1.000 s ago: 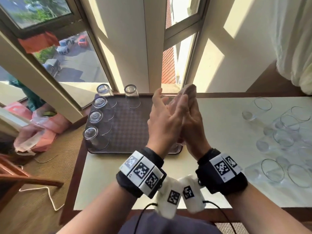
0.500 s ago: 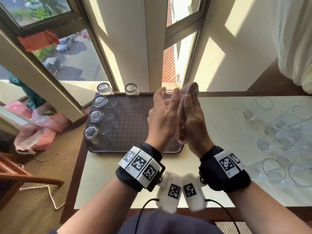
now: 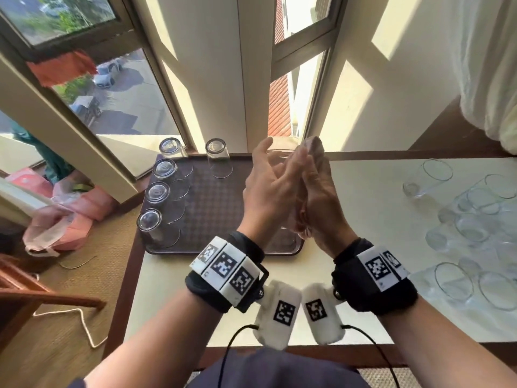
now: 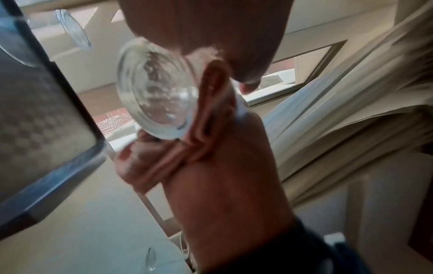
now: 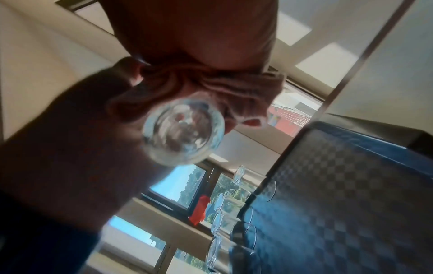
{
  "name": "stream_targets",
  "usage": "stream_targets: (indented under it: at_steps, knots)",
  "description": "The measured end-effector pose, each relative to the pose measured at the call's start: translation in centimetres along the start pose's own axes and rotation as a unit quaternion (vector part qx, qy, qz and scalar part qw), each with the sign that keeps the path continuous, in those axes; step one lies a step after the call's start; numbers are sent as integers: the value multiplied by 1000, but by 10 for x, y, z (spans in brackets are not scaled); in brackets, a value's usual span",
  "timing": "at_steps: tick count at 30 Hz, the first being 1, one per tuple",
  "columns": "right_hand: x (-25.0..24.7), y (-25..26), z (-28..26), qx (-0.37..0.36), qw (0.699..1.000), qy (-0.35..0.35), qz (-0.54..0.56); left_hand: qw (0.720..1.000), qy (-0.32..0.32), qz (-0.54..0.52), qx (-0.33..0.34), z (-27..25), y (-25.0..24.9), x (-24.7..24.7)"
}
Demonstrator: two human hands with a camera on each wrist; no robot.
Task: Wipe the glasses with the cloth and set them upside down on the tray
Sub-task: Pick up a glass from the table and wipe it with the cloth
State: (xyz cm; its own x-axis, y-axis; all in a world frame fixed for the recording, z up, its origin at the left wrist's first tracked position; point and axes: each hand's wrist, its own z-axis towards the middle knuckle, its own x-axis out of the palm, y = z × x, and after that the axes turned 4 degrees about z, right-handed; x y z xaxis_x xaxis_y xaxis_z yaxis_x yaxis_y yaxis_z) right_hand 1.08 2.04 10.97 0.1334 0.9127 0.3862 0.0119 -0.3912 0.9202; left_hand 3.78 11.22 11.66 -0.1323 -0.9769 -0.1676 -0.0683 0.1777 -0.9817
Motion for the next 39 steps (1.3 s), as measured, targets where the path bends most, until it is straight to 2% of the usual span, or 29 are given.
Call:
stream_targets:
  at_steps: [2,4,6,8,10,12,14,15,17,19,21,24,26,28,30,31,33,34,36,37,39]
  knots:
    - [-5,6,-1,39,996,25,70,990,78,-113,-10,3,9,-3]
    - [-10,9,-2,78,990,14,114,977,119,-177,-14,2,12,-6]
    - [-13,7,-2,67,991,3,115,989,93,-110,6,2,8,-8]
    - [-11,3,0,9,998,-19,53,999,34,1,40,-2,1,-10]
    - [-6,1,1,-57,997,-42,-34,993,-17,94,62,-11,-5,-7]
    - [-3,-1,2,-87,992,-35,-85,985,-29,144,85,-19,-6,-2]
    - [-2,0,1,-60,997,-20,-49,992,-37,93,75,-20,-2,-1]
    - [-2,2,-1,-31,999,-10,-8,998,-9,17,56,-19,-3,-3]
    - [-3,9,-7,37,996,5,77,988,85,-126,16,-10,6,-6]
    - [-6,10,-8,81,989,-3,122,983,126,-135,-11,-5,4,-13]
    - [-7,7,-7,69,992,-27,100,992,108,-60,3,-1,0,-15]
    - [0,3,-4,-12,999,-45,10,993,4,113,23,-10,-8,-8]
    - [5,1,-3,-47,997,-61,-14,990,-10,133,42,-16,-9,1]
    - [3,0,-4,-47,998,-37,14,989,-24,136,49,-16,-11,0]
    - [-4,1,-6,-8,998,-9,65,998,54,16,29,-6,-4,-5]
    - [-7,4,-7,21,996,-7,86,993,108,-43,12,-1,-1,-8]
    - [-13,9,-8,48,993,-21,102,982,180,-66,7,4,-3,-14]
    - [-14,10,-7,35,994,-26,95,983,181,-30,21,7,-6,-16]
    - [-11,14,-4,-26,999,-39,7,991,95,64,75,11,-6,-16]
    - [-8,16,-3,-55,996,-45,-59,992,46,85,78,7,-9,-12]
    - [-1,16,-1,-88,984,-56,-146,993,-1,98,67,-1,-12,-3]
